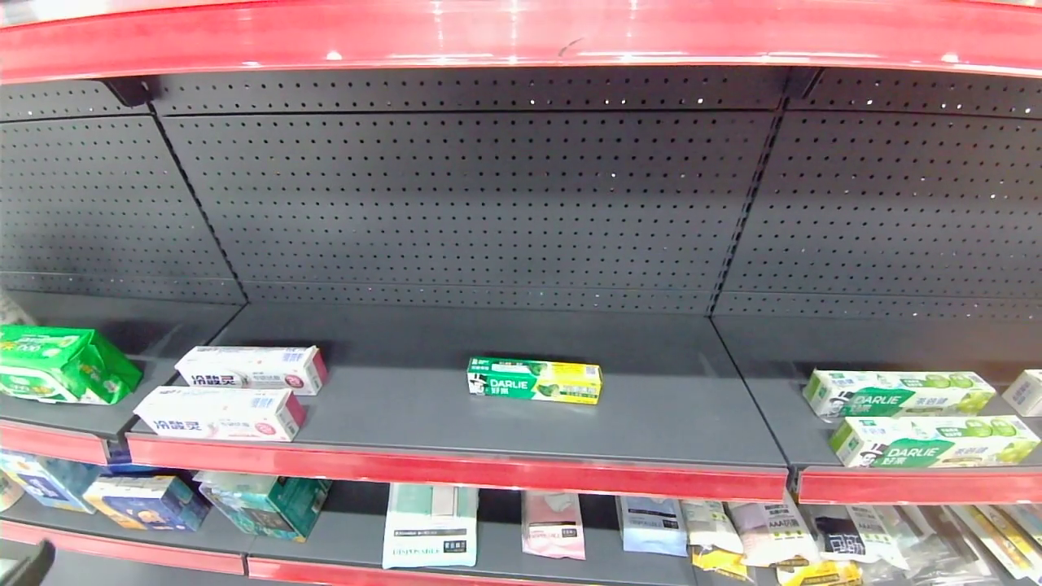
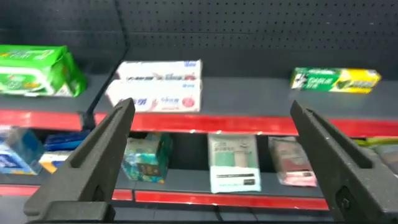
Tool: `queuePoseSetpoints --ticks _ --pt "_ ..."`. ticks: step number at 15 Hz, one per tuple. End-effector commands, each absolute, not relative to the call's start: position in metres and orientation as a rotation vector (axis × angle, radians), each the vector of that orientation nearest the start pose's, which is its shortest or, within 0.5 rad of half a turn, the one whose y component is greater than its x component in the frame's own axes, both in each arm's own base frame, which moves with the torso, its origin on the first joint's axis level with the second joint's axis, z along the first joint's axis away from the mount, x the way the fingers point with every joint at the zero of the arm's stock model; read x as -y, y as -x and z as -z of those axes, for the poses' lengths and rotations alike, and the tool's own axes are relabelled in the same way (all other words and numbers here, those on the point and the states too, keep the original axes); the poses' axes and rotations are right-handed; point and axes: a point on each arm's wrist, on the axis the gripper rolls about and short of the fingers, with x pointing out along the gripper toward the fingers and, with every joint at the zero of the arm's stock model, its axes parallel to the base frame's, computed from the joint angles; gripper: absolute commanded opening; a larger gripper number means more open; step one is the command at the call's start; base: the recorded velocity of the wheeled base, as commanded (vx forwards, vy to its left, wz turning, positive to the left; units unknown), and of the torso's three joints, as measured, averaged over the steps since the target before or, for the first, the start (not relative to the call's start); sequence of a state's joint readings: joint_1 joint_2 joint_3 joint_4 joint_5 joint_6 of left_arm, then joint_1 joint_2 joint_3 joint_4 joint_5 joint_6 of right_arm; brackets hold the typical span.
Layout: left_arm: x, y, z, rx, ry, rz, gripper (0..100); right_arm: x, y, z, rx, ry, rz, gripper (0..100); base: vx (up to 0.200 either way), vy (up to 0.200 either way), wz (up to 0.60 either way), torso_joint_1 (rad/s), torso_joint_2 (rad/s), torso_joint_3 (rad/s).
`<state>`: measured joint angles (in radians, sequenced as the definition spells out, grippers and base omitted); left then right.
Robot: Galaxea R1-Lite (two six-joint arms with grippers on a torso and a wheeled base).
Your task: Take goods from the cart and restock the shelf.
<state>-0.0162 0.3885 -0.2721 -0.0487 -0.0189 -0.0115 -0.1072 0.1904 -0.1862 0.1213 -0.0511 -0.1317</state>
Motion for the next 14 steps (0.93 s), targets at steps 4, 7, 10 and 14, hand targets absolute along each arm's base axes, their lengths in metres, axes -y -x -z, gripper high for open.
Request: queuePoseSetpoints --ticks 4,7,10,14 --pt "0.012 -0.160 -0.184 -0.251 0.021 0.093 100 -0.001 0.026 -0.105 -0.087 0.137 0.166 0 0.000 0.000 0.00 0.000 0.00 0.000" --pt "0.046 -0.201 -0.161 -0.312 0.006 0.145 100 -0.002 0.025 -0.104 -0.096 0.158 0.159 0 0.000 0.000 0.00 0.000 0.00 0.000" --pt "0.074 -0.238 -0.148 -0.304 0.066 0.130 100 -0.001 0.024 -0.100 -0.108 0.158 0.156 0 0.000 0.000 0.00 0.000 0.00 0.000" --pt "0.122 -0.291 -0.148 -0.297 0.065 0.205 100 -0.001 0.023 -0.096 -0.122 0.157 0.155 0 0.000 0.000 0.00 0.000 0.00 0.000"
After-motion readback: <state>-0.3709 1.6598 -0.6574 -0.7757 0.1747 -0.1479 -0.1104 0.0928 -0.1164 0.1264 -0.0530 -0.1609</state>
